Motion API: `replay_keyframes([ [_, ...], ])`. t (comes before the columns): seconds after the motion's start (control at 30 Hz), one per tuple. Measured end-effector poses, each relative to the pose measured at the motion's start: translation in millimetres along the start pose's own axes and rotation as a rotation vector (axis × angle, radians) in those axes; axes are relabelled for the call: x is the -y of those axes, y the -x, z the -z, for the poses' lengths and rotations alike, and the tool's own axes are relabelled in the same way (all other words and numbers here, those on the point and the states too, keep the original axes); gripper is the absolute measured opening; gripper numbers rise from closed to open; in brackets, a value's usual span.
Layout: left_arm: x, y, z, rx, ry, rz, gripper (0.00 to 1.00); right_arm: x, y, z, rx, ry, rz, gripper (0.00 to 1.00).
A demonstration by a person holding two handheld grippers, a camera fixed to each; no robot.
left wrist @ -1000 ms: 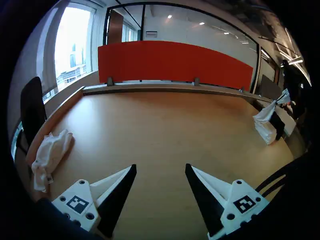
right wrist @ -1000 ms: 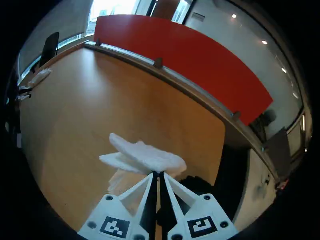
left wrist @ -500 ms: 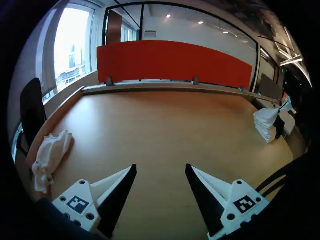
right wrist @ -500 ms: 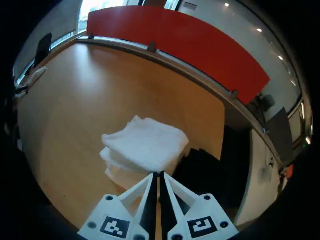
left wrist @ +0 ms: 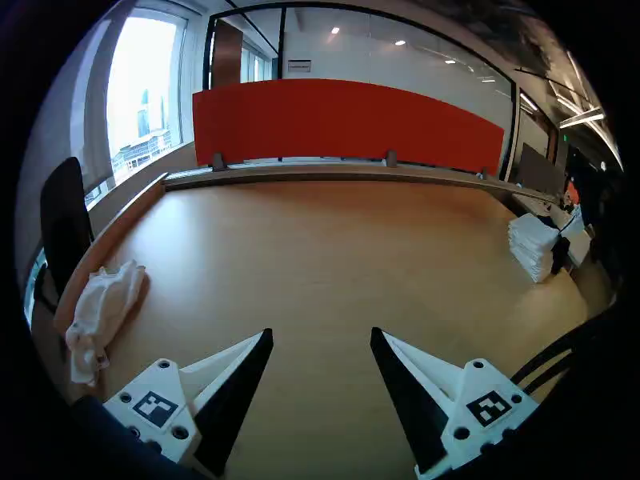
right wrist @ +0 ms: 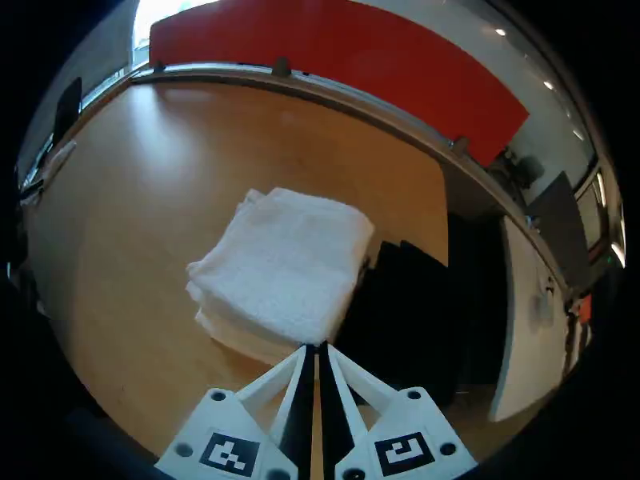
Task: Fold towel
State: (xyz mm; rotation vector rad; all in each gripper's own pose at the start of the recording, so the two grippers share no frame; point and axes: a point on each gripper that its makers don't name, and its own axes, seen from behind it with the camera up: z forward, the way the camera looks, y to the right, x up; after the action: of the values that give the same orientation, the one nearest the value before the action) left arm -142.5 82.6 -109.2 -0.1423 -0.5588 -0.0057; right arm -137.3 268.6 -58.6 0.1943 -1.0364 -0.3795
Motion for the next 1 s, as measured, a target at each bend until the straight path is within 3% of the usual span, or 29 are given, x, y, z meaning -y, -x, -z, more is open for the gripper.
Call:
replay_keyframes([
  [1.0, 2.5, 5, 5.8, 0.013, -0.020, -0.013, 0.90, -4, 37, -33.4, 0.123, 0.045, -0.057, 0.04],
])
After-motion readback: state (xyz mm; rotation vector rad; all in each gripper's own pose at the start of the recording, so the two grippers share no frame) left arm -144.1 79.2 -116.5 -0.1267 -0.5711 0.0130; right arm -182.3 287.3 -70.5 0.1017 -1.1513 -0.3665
